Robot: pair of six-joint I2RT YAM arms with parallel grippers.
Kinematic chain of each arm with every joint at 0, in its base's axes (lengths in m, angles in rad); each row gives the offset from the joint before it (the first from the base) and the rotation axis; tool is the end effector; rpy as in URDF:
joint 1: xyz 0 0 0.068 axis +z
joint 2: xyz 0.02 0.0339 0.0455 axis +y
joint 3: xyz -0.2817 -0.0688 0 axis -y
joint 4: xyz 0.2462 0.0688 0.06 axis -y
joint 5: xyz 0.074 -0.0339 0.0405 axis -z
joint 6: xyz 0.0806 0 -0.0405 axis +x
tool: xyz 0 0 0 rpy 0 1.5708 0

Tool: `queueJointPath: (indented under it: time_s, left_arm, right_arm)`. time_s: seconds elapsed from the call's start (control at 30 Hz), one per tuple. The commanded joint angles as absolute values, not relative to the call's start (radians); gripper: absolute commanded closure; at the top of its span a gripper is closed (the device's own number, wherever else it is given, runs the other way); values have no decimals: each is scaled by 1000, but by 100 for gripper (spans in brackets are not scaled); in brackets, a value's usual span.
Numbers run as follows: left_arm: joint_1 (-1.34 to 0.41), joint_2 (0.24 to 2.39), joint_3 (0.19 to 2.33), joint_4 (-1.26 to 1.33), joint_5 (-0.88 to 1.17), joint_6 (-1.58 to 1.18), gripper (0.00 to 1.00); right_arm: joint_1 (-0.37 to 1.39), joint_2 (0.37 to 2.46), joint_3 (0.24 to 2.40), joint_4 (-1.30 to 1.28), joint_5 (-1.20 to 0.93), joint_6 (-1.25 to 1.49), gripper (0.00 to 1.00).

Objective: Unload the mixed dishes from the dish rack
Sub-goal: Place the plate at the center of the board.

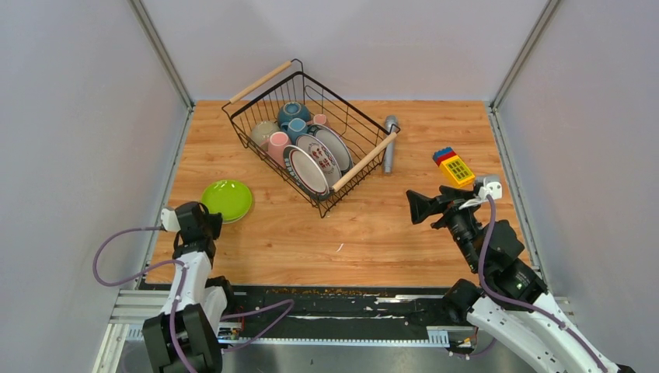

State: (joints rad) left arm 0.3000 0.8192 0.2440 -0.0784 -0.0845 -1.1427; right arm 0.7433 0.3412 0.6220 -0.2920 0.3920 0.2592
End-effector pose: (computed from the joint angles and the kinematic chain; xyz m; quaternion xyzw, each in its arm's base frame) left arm 0.1789 0.0625 0.1419 -0.6057 0.6604 -0.1463 0.4191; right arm 0.1114 0.0605 0.3320 -0.0342 0.7099 0.2100 0.6714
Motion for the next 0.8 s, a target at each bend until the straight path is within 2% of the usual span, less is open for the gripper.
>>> queueJointPath:
  time_s: [0.0, 0.47, 0.67, 0.77]
  left_arm:
    - [350, 870, 287, 45, -25, -1123, 94]
    - [376, 922, 383, -106, 21, -981, 38]
    - [376, 947, 441, -190, 44, -907, 11]
    - [376, 964, 471, -230, 62, -879, 1]
  right_arm:
    - [747, 322, 618, -279, 398, 248, 0]
    - [746, 318, 621, -279, 405, 249, 0]
    - [747, 325, 625, -280, 404, 249, 0]
    - [747, 329, 633, -279, 403, 247, 0]
